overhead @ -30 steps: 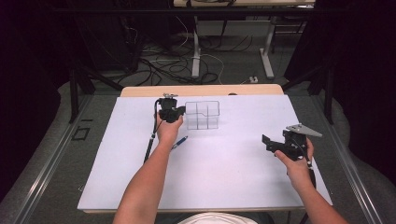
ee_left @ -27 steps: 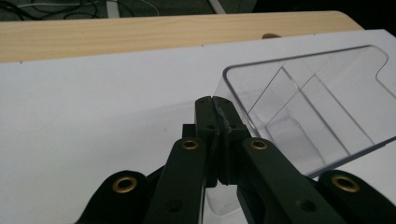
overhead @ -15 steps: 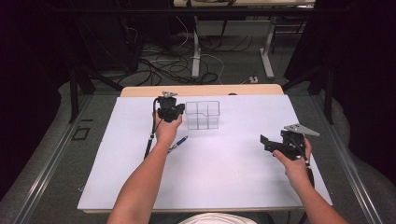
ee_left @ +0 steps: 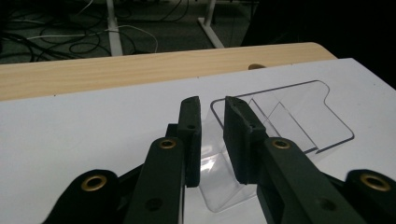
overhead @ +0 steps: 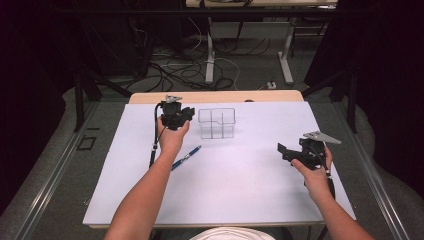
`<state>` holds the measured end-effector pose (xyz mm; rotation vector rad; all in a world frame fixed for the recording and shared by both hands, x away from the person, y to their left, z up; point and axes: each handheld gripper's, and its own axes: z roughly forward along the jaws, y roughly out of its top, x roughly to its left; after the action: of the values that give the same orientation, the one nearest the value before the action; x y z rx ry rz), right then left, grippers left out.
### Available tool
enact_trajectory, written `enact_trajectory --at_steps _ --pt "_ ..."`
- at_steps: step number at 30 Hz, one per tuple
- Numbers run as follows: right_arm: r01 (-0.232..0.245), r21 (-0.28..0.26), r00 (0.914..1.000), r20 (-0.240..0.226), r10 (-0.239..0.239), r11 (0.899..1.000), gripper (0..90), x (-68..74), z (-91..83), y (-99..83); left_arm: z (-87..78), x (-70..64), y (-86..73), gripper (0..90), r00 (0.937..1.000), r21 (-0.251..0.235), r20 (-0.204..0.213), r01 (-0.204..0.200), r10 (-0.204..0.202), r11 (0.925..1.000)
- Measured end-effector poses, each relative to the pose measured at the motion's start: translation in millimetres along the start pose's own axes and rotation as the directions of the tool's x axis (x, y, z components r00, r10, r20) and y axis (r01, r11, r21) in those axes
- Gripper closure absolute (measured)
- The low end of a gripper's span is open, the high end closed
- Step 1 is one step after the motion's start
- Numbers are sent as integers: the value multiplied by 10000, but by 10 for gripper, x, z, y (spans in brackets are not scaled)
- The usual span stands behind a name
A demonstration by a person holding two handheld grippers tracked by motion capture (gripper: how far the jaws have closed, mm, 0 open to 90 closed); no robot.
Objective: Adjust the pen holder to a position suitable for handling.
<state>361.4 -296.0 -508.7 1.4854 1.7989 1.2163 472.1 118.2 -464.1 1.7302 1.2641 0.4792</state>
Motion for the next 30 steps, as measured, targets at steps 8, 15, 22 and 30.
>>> enact_trajectory --at_steps 8,15,22,30 --pt "-5 57 10000 -64 5 10000 102 -12 -11 -9 -111 -46 -3 655 9983 -318 511 -266 282 9991" --pt "-66 81 10000 -42 66 9999 102 -31 -4 -12 -213 -89 -29 566 9960 -346 719 -499 523 9982" --pt "-75 103 9998 -174 76 9999 101 -4 -5 -17 -351 -60 -62 460 9963 -531 731 -414 452 9977" --pt "8 75 9999 -135 -7 10000 101 -12 -22 -18 -480 -24 -119 360 9926 -899 998 -605 694 9941"
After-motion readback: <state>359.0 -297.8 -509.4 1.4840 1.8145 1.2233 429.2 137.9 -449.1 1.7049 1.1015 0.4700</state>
